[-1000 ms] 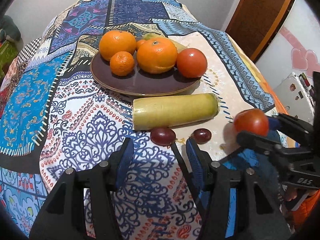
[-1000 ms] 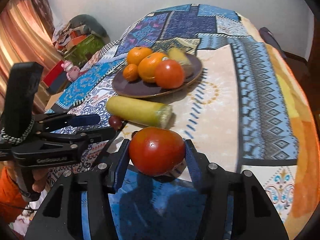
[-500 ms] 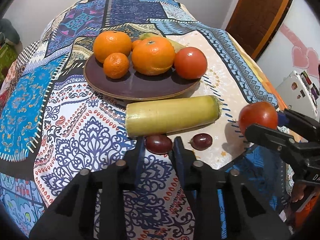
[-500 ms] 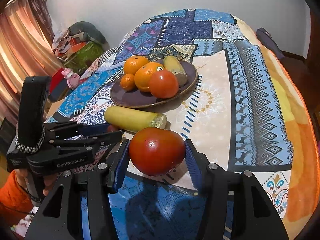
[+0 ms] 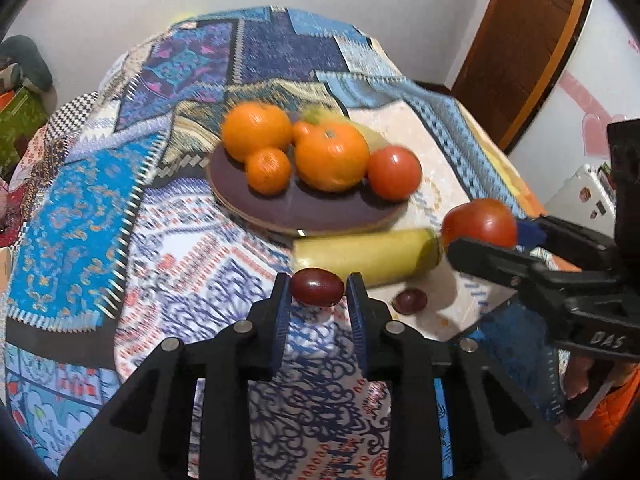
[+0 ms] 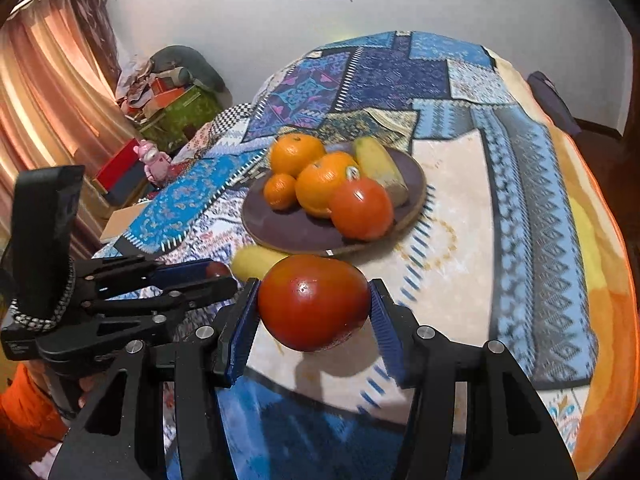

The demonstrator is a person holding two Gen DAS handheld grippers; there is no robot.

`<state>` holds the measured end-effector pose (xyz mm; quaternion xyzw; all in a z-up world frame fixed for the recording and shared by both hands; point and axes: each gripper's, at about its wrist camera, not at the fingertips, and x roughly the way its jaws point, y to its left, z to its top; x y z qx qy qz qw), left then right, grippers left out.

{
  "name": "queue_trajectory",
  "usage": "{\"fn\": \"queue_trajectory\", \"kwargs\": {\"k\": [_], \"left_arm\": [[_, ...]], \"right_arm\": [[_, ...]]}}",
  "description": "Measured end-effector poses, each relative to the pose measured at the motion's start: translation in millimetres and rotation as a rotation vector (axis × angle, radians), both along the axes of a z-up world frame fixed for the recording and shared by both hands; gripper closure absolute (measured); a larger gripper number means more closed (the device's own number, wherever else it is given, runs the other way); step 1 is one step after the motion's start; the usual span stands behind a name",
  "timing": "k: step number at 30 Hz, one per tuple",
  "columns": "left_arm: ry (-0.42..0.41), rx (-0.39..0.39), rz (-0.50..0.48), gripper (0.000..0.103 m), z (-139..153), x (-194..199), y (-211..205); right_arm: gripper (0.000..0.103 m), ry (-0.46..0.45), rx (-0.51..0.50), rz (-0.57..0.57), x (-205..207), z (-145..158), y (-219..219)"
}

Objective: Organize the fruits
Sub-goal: 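Set the tomato on the plate with the right tool while the left tool sets the date there, then grasp the second dark date with the right tool while the left tool moves toward the squash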

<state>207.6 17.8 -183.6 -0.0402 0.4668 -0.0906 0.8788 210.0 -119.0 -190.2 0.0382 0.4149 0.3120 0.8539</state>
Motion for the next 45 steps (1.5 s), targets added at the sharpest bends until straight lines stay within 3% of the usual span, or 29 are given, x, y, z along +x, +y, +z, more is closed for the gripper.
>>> {"fn": "queue_trajectory", "kwargs": {"k": [10, 25, 32, 35, 38, 45], "left_arm": [[-0.033, -0.018, 0.042, 0.075, 13, 33, 30], [0.01, -0.024, 0.047, 0.075, -12, 72, 38], [0.028, -0.034, 0.047, 0.074, -17, 74, 37], [0.028, -0.036, 0.049, 0.069, -16, 71, 37], [0.017, -0.032, 0.05, 0.067, -11, 67, 37], [-0.013, -0.034, 0.054, 0.067, 6, 52, 38]], "right_arm": [[0.053, -0.006, -0.034, 0.04, 29, -7, 38], [0.052, 0.003, -0.084, 0.083, 43, -19, 60], [0.053, 0.015, -0.084, 0.084, 45, -18, 60], [0.051, 0.023, -0.072, 0.08, 44, -17, 58], [0.045, 0.005, -0.056, 0.071, 41, -10, 53], [0.044, -0.04, -0.049, 0.051, 28, 5, 39]]}}
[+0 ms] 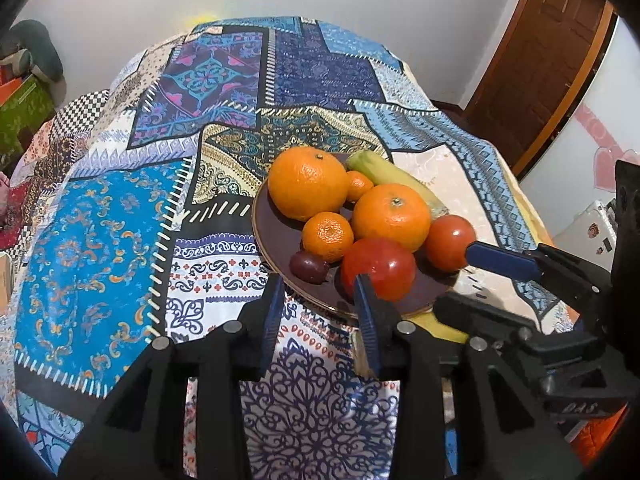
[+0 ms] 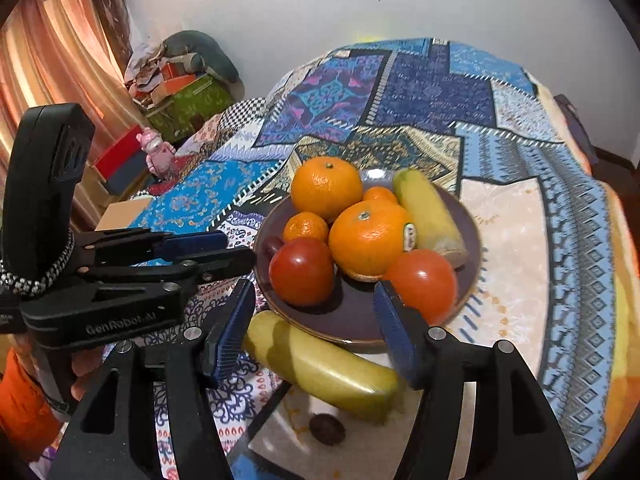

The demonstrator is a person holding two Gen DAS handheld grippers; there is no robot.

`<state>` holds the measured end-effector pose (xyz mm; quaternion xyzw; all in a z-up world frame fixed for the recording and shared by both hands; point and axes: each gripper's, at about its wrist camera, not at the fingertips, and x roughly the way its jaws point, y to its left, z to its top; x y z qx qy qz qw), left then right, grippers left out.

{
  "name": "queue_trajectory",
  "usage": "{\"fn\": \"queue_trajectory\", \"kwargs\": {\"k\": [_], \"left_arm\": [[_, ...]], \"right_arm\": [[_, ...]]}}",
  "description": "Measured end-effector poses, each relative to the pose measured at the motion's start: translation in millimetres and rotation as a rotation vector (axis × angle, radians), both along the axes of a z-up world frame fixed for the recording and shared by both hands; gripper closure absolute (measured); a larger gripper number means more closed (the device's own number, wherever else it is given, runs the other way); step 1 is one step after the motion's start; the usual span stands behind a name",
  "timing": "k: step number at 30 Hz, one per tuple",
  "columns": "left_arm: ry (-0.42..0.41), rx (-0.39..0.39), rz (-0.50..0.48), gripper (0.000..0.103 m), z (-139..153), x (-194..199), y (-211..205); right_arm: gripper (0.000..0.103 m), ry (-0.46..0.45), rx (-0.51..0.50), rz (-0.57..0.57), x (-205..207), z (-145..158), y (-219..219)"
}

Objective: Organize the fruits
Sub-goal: 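Grasp the second dark date with the right tool while the left tool moves toward the squash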

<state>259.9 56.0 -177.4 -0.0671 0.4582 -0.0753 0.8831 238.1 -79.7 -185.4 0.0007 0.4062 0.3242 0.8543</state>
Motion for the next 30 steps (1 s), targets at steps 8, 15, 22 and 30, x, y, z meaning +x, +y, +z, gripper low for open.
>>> {"fn": "queue_trajectory", "kwargs": {"k": [8, 15, 22, 30], "left_arm": [[-0.023, 0.017, -0.009, 0.047, 13, -27, -6], [0.021, 0.012, -0.014, 0.044, 1, -46, -11], [0.071, 0.011, -0.024, 0.044, -18, -58, -17], [0.097, -0.001, -0.03, 0.044, -27, -56, -20]], "right_arm": [[0.044, -0.01, -0.031, -0.027, -15, 0, -24], [0.044, 0.062, -0.05, -0.04, -29, -22, -40], [0.046, 0.139, -0.035, -0.007, -38, -44, -32], [0.062, 0.072, -0.119, 0.039, -42, -47, -8]]}}
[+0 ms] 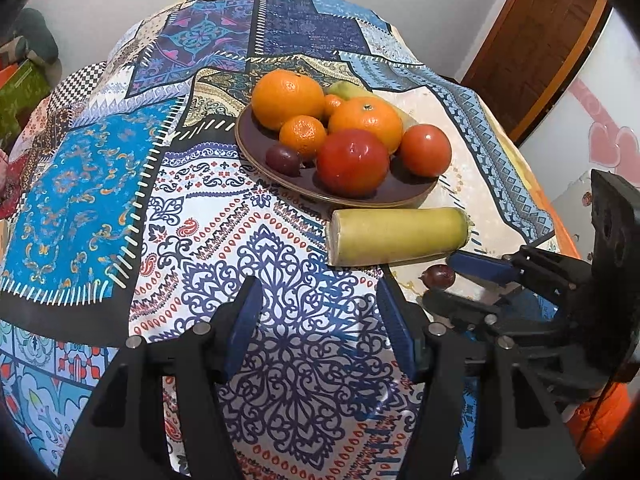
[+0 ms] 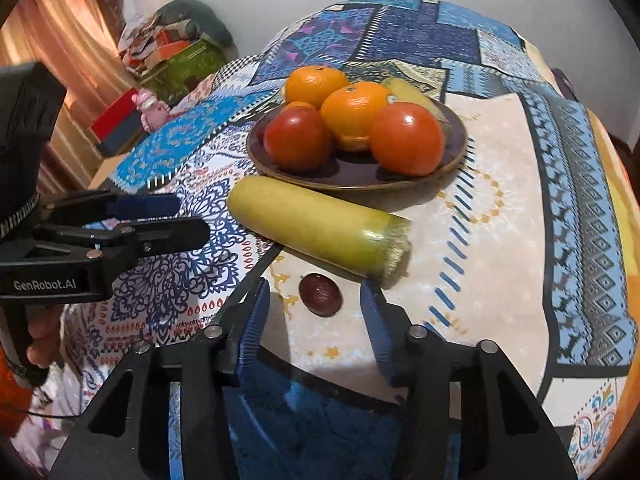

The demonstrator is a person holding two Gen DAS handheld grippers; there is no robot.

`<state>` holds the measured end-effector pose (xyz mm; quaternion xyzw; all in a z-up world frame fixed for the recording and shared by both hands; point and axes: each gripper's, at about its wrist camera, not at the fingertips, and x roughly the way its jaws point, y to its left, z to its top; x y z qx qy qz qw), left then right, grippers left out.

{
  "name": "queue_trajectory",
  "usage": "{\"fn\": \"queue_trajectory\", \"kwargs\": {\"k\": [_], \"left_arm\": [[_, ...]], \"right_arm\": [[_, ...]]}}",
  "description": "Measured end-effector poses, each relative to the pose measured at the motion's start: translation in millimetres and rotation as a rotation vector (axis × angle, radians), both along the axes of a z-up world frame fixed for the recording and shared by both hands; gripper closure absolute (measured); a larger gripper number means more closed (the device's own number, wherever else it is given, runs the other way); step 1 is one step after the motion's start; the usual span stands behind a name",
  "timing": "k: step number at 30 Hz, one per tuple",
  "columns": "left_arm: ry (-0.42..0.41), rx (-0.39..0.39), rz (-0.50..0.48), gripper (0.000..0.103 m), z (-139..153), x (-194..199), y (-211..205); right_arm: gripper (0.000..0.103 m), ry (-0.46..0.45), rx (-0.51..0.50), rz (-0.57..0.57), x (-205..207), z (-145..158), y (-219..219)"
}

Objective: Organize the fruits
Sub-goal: 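Grasp the second dark date with the right tool while the left tool moves toward the squash, then grasp the yellow-green squash with the left tool while the right tool holds the date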

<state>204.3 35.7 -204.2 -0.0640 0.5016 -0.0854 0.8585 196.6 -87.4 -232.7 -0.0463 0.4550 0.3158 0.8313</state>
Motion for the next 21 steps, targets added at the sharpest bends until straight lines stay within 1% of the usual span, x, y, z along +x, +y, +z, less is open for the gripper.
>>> {"fn": "queue_trajectory", "kwargs": {"k": [3, 5, 7, 9, 12, 21], "left_arm": [[0.0, -0.003, -0.006, 0.044, 0, 3, -2], [-0.001, -0.004, -0.013, 0.044, 0, 6, -4], [-0.002, -0.006, -0.023, 0.044, 0, 10, -6], [0.002, -0.016, -0.033, 0.044, -1, 14, -8], [0.011, -0.026, -0.038, 0.043, -3, 21, -10], [0.011, -0.035, -0.049, 0.043, -5, 32, -16]], "right_arm": [[0.067, -0.036, -0.032, 0.024, -4, -2, 4], [0.072, -0.035, -0.03, 0.025, -4, -3, 2], [0.081, -0.037, -0.035, 0.018, -3, -4, 0], [0.085, -0.037, -0.03, 0.012, -1, -4, -4], [0.086, -0.026, -0.002, 0.007, -1, -3, -8], [0.086, -0.058, 0.036, -0.045, -3, 14, -29]]}}
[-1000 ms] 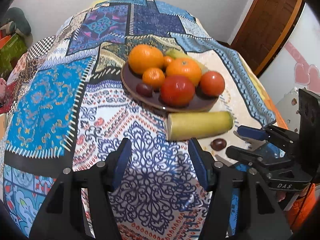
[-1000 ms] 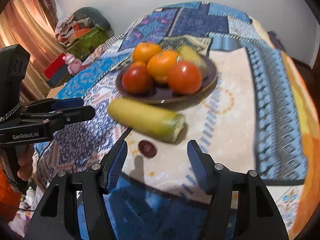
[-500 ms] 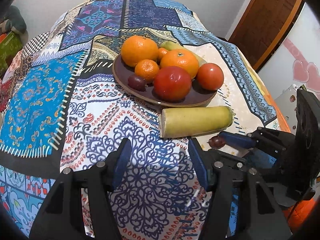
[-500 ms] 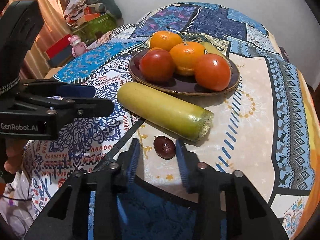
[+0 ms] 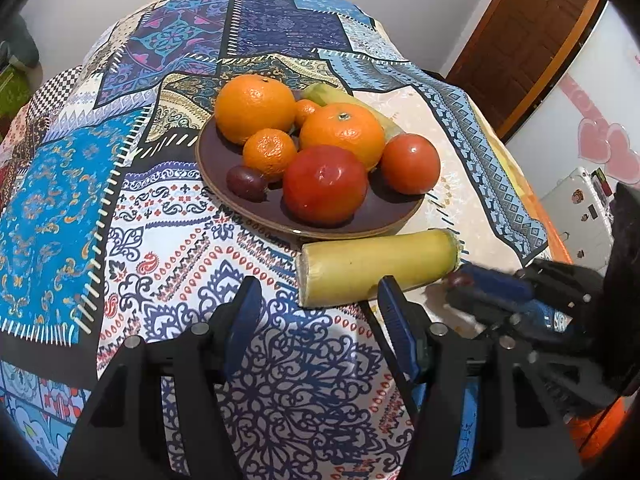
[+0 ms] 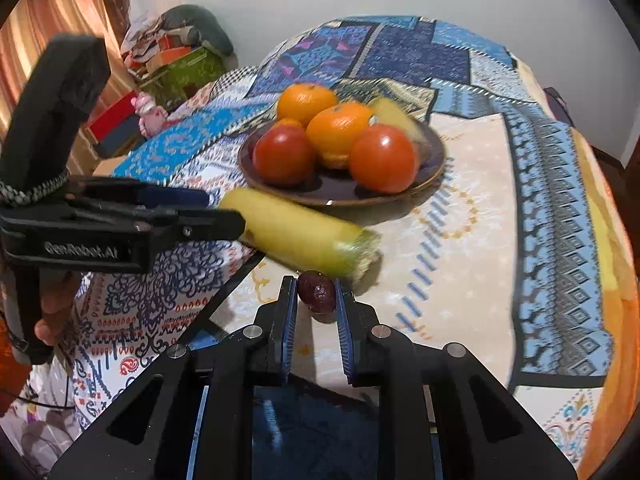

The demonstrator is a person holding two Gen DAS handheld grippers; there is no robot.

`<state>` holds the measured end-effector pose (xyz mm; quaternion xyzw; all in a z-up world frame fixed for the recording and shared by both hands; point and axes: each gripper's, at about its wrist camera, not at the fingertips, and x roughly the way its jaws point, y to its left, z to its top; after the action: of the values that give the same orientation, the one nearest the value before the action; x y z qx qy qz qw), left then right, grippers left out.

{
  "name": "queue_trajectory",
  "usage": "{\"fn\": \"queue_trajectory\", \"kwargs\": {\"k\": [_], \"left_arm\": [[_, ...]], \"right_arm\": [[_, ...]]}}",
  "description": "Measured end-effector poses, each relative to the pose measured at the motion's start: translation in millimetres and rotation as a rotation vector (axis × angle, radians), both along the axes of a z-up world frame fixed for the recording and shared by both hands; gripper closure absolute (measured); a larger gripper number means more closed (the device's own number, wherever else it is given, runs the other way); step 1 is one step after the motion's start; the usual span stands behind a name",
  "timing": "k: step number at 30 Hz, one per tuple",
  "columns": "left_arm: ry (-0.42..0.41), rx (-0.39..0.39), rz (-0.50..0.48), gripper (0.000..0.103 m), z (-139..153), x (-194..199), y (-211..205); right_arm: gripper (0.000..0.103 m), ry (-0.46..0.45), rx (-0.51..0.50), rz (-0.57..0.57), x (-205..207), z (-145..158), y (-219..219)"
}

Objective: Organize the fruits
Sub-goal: 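Grasp the yellow-green squash with the left tool while the right tool holds the date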

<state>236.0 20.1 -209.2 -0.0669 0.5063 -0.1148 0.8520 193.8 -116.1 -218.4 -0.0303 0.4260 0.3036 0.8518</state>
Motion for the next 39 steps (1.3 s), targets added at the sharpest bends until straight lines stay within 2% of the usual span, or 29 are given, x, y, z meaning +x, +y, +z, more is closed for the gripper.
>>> {"fn": "queue_trajectory", "kwargs": {"k": [6, 11, 16, 20, 25, 27, 30, 34, 36, 39], "left_arm": [[0.011, -0.014, -0.018, 0.039, -5, 9, -8], [0.014, -0.027, -0.041, 0.037, -7, 10, -15], [0.006, -0.016, -0.07, 0.037, -4, 2, -23], [0.024, -0.073, -0.074, 0.037, -2, -5, -22], [0.025, -0.097, -0.127, 0.038, 4, -21, -32], [0.021, -0.078, -0.149, 0.04, 5, -27, -36], [-0.017, -0.017, -0.131, 0.04, 13, -29, -35], [-0.059, -0.013, -0.128, 0.04, 27, -20, -33], [-0.091, 0.013, -0.161, 0.04, 31, -12, -41], [-0.075, 0.042, -0.211, 0.04, 24, 1, -54]], "right_arm": [[0.085, -0.027, 0.026, -0.093, 14, 12, -26], [0.085, -0.01, 0.011, -0.145, 26, 4, -34], [0.085, -0.003, 0.014, -0.145, 28, 3, -33], [0.085, -0.028, 0.013, -0.131, 29, 9, -29], [0.085, -0.035, 0.012, -0.142, 30, 8, -29], [0.085, -0.028, 0.011, -0.145, 29, 7, -32], [0.085, -0.023, 0.01, -0.151, 27, 7, -37], [0.085, -0.013, 0.032, -0.159, 24, 10, -43], [0.085, -0.017, 0.037, -0.163, 23, 12, -45], [0.085, -0.018, 0.046, -0.165, 21, 14, -46]]}}
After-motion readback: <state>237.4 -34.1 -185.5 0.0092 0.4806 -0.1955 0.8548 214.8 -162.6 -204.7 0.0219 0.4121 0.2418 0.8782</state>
